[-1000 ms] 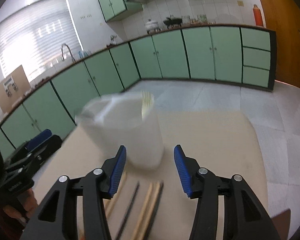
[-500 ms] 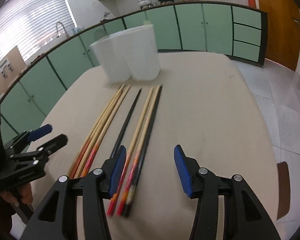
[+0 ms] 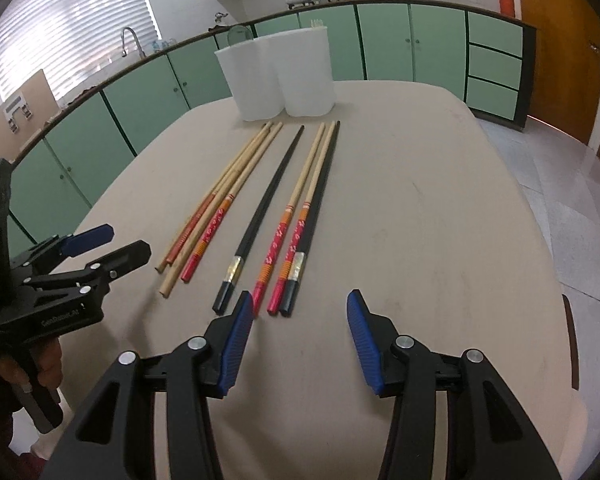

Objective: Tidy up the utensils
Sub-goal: 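Move both grippers back toward the chopsticks on the mat, then close the left gripper on a wooden chopstick while the right gripper grasps a black chopstick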

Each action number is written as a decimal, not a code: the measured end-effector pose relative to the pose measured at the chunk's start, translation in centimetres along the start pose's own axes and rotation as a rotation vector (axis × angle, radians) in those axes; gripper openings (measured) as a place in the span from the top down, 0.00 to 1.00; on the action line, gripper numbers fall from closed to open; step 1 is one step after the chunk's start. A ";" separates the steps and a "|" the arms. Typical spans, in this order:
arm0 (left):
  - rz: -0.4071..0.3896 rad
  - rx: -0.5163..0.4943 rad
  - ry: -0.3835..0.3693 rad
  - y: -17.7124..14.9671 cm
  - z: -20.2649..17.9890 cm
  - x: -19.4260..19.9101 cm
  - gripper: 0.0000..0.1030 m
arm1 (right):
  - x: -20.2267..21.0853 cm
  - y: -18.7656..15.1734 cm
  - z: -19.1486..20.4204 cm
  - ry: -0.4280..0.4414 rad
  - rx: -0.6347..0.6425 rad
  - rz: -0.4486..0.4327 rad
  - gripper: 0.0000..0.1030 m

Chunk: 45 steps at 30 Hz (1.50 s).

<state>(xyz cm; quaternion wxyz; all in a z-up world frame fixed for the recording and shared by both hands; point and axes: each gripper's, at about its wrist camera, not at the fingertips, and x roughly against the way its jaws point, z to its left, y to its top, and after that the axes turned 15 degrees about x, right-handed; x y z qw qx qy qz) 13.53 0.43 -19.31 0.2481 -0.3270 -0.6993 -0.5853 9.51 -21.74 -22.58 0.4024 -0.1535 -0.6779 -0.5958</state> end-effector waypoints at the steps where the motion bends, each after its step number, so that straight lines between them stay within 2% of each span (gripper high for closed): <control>1: 0.005 -0.001 0.008 -0.1 -0.1 -0.1 0.25 | 0.0 0.0 0.0 -0.003 0.000 0.001 0.54; 9: 0.052 -0.001 0.020 -0.9 -0.5 -0.9 0.26 | -0.6 -0.2 0.0 -0.041 0.019 0.011 0.55; 19: 0.041 0.006 0.063 -0.6 -0.4 -1.2 0.25 | -0.2 -0.6 -1.6 -0.086 -0.003 0.012 0.57; 24: 0.040 0.006 0.058 -0.7 -0.6 -1.1 0.28 | -0.3 -0.7 -1.1 -0.066 0.008 0.010 0.58; 29: 0.032 0.002 0.039 -0.7 -1.0 -1.1 0.48 | -0.5 -0.8 -0.3 -0.054 0.041 -0.005 0.73; 32: 0.025 -0.002 0.029 -0.7 -1.4 -1.3 0.55 | -0.7 -0.9 0.0 -0.055 0.051 -0.025 0.73; 36: 0.013 -0.001 0.022 -0.8 -1.8 -1.4 0.67 | -0.7 -1.4 0.5 -0.082 0.077 -0.061 0.80; 40: 0.011 0.008 0.007 -0.9 -2.3 -1.6 0.94 | -0.8 -1.3 0.6 -0.082 0.084 -0.072 0.92; 45: 0.016 0.013 0.003 -0.7 -2.6 -1.6 0.94 | -0.6 -1.1 0.4 -0.072 0.079 -0.067 0.93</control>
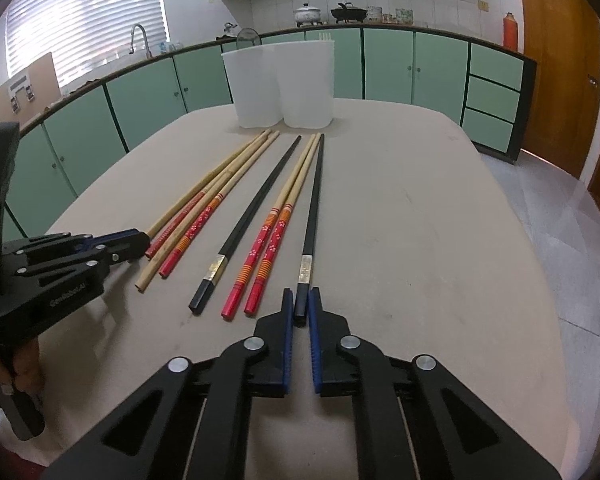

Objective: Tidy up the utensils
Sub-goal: 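Close the left gripper on a wooden chopstick while the right gripper grasps a black chopstick, then carry both chopsticks over the white holder and lower them in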

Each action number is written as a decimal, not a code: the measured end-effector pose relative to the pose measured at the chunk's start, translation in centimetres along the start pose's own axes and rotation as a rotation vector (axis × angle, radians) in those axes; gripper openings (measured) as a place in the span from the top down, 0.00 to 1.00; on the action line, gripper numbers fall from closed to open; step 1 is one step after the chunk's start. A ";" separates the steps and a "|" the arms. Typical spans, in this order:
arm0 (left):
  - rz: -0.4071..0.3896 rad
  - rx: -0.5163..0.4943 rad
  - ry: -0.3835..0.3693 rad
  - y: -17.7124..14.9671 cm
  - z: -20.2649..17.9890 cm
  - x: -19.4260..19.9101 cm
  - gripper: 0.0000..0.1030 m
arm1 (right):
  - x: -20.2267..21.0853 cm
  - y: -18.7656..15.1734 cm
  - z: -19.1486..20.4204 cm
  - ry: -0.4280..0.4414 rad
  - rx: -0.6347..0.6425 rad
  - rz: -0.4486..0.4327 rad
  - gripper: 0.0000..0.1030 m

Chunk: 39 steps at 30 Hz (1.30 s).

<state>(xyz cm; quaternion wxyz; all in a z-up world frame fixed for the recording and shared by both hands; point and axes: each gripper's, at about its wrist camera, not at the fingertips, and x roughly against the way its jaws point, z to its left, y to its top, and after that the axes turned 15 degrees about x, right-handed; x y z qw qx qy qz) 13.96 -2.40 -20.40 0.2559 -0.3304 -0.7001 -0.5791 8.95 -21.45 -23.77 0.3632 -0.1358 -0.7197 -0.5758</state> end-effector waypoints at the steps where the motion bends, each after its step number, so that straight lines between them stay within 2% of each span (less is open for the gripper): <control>1: 0.002 0.000 -0.004 0.1 0.1 0.1 0.94 | 0.1 0.1 -0.1 0.002 -0.001 0.000 0.93; 4: -0.028 -0.024 0.000 0.7 -0.1 1.4 0.94 | 1.0 0.7 -0.5 0.004 0.006 -0.013 0.93; 8: -0.107 -0.070 0.005 2.3 -0.8 4.4 0.94 | 3.1 2.4 -1.6 -0.007 0.024 -0.054 0.93; 13: -0.213 -0.088 -0.025 5.2 -1.7 8.4 0.94 | 6.1 5.1 -3.1 -0.025 0.059 -0.123 0.93; 18: -0.267 -0.075 -0.077 8.4 -2.0 10.5 0.94 | 8.5 8.5 -4.7 -0.028 0.078 -0.179 0.94; 28: -0.317 -0.053 -0.142 14.2 -3.0 11.6 0.94 | 9.5 15.3 -8.1 0.036 0.041 -0.219 0.94; 39: -0.328 -0.034 -0.175 16.5 -2.6 12.2 0.94 | 9.2 19.9 -8.8 0.097 0.130 -0.211 0.94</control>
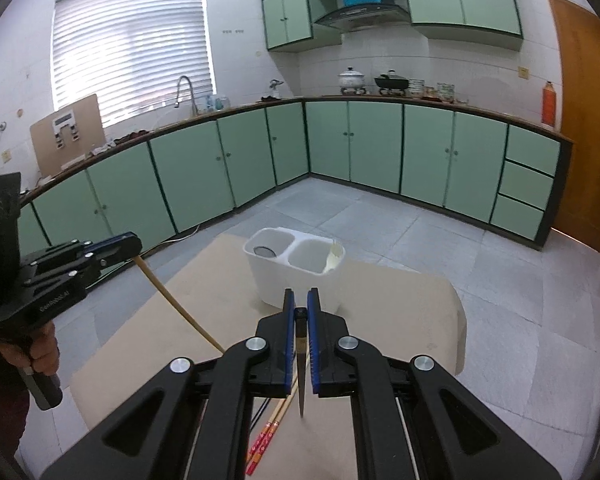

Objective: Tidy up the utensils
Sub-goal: 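Carry both chopsticks over the white holder and lower them in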

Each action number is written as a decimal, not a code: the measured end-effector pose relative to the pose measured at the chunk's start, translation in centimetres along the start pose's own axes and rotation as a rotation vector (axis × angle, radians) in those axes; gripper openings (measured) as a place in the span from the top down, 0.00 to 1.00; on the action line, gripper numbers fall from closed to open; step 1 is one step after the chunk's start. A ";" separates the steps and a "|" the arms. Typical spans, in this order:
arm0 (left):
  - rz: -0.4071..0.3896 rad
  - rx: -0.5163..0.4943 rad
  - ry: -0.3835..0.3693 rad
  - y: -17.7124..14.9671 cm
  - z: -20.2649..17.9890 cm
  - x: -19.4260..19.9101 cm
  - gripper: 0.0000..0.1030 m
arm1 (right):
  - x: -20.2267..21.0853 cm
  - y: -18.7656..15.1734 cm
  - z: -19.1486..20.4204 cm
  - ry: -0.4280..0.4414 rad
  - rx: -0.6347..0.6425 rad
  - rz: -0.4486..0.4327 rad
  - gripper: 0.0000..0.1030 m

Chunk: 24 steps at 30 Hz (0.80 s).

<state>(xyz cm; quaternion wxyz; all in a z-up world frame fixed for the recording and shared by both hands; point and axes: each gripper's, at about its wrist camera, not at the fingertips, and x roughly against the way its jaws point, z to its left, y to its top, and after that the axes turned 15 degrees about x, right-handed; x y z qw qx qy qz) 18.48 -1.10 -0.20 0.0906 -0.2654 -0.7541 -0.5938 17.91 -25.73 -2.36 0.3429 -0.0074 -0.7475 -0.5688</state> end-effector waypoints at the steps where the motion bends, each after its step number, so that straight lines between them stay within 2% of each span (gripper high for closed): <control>1: -0.003 0.003 -0.001 0.2 0.1 0.1 0.94 | 0.0 0.3 -0.1 0.004 0.003 -0.004 0.94; 5: -0.045 0.012 -0.007 2.2 0.5 0.6 0.94 | 0.2 2.4 -1.2 0.040 0.000 -0.040 0.94; 9: -0.114 0.010 -0.015 5.2 0.4 1.2 0.94 | 1.0 5.9 -2.2 0.042 0.014 -0.111 0.94; 14: -0.220 -0.018 -0.019 9.3 -0.7 1.2 0.94 | 1.0 10.4 -3.5 -0.008 0.042 -0.192 0.94; 17: -0.254 -0.022 -0.024 11.5 -1.2 -0.2 0.94 | -0.2 12.6 -4.4 -0.027 0.035 -0.219 0.94; 20: -0.258 -0.023 -0.017 12.6 -1.3 -2.8 0.94 | -2.3 13.9 -5.1 -0.051 0.030 -0.231 0.94; 24: -0.208 -0.006 -0.011 12.3 -0.8 -6.8 0.94 | -5.5 14.1 -5.8 -0.063 0.016 -0.216 0.94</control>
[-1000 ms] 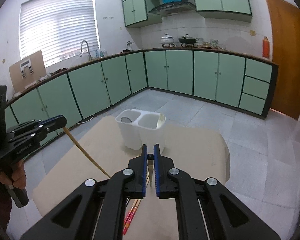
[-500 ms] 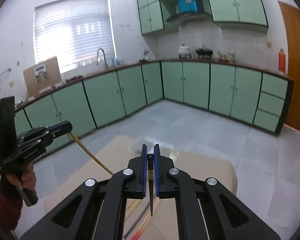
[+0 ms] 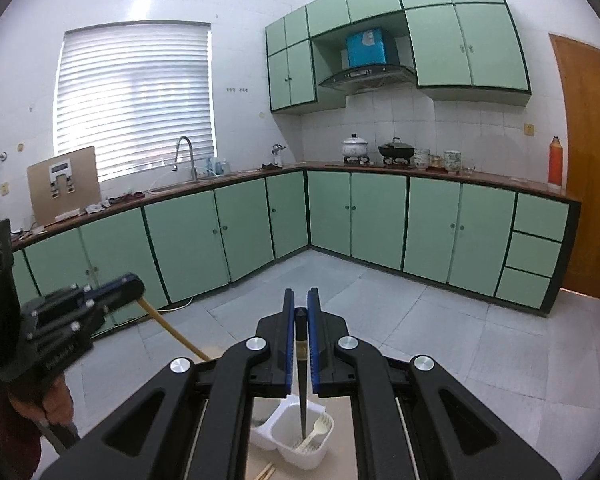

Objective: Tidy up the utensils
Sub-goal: 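Carry both chopsticks over the white holder and lower them in, then open both grippers to release the chopsticks into the holder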

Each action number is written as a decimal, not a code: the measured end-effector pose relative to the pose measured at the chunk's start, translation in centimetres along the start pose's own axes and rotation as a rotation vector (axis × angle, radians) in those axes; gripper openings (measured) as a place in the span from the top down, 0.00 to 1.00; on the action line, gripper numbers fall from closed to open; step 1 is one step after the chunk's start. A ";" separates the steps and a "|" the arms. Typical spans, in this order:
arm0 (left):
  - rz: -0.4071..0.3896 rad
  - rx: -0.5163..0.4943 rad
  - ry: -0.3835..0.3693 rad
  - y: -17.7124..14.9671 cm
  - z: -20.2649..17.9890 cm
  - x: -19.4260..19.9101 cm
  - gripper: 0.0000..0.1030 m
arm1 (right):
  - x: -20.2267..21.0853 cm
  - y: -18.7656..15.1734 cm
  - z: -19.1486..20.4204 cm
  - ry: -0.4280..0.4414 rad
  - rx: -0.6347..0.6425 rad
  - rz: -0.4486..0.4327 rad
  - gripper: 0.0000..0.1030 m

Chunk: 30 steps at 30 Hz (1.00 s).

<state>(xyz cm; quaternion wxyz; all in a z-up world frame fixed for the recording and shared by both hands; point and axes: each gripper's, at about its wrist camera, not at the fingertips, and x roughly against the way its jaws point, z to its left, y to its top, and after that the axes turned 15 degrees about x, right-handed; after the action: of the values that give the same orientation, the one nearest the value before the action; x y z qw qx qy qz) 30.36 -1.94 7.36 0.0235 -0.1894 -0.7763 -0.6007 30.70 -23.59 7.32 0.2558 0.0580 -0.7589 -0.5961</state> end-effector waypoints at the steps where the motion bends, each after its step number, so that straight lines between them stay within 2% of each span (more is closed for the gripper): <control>1: 0.016 0.009 0.002 -0.4 0.3 -0.9 0.94 | -1.0 -0.3 -0.1 0.000 -0.008 0.009 0.94; 9: 0.108 0.043 0.021 -2.6 2.5 -4.6 0.94 | -6.3 -4.3 0.0 0.008 -0.048 0.082 0.94; 15: 0.194 0.030 0.037 -4.6 3.7 -6.0 0.91 | -7.9 -6.7 0.8 0.021 -0.058 0.155 0.93; 17: 0.198 0.034 0.040 -4.9 4.1 -5.8 0.77 | -7.6 -7.3 0.9 0.011 -0.056 0.161 0.89; 19: 0.189 0.039 0.041 -4.9 4.4 -5.2 0.68 | -6.9 -7.6 0.8 -0.004 -0.057 0.156 0.78; 21: 0.172 0.042 0.047 -5.0 4.6 -4.2 0.62 | -5.9 -7.9 0.6 -0.028 -0.058 0.146 0.68; 24: 0.142 0.044 0.049 -5.4 4.7 -2.2 0.53 | -3.6 -8.5 0.7 -0.070 -0.047 0.126 0.59; 25: 0.128 0.041 0.050 -5.6 4.6 -1.4 0.48 | -3.1 -8.6 0.7 -0.079 -0.043 0.120 0.57; 28: 0.094 0.035 0.054 -6.4 4.2 0.6 0.32 | -0.9 -9.5 1.3 -0.118 -0.042 0.101 0.42; 30: 0.076 0.025 0.061 -7.5 3.8 2.3 0.27 | 0.7 -10.4 2.1 -0.140 -0.040 0.091 0.35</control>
<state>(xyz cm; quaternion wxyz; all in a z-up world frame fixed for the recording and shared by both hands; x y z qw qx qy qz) 26.54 0.71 0.03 0.0722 -0.2001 -0.7750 -0.5951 26.87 -25.02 -2.54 0.2303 -0.0235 -0.7647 -0.6014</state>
